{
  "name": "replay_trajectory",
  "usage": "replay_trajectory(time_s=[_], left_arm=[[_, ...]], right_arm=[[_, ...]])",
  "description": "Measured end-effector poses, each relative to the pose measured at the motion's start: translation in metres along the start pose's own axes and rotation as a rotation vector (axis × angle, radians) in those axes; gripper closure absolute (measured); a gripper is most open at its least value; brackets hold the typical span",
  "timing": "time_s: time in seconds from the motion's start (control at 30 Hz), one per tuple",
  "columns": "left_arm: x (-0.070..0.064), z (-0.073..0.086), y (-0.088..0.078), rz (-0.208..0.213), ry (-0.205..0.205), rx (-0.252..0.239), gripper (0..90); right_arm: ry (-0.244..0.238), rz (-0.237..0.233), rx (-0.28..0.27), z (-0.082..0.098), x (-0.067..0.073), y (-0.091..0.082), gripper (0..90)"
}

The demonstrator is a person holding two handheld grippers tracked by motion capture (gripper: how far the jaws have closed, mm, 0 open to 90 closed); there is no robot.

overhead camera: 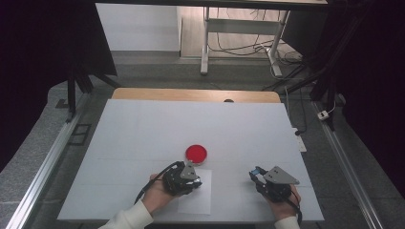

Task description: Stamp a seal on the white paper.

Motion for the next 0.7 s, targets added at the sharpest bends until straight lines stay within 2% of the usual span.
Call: replay_trajectory(time_s=[0.53,0.7], left_arm=[[-0.0016,-0.0007,0.0001,-0.009,0.01,0.007,76.7],[-0.0033,-0.0016,-0.0001,-0.021,0.027,0.015,76.7]], right_arm=[[0.001,-0.001,-0.003,-0.0004,-0.0002,-0.0006,64.3],[0.001,-0.001,-0.007,-0.0008,-0.0003,-0.001,64.3]])
Point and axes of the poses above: each handheld gripper's, and its own axes: y roughly forward along the jaws, z roughly out of its underside, x roughly to its left, the point moved 4 cm from there along y, roughly forward along the jaws, and after that the axes turned 5 degrees about y, right-handed, at the moved point
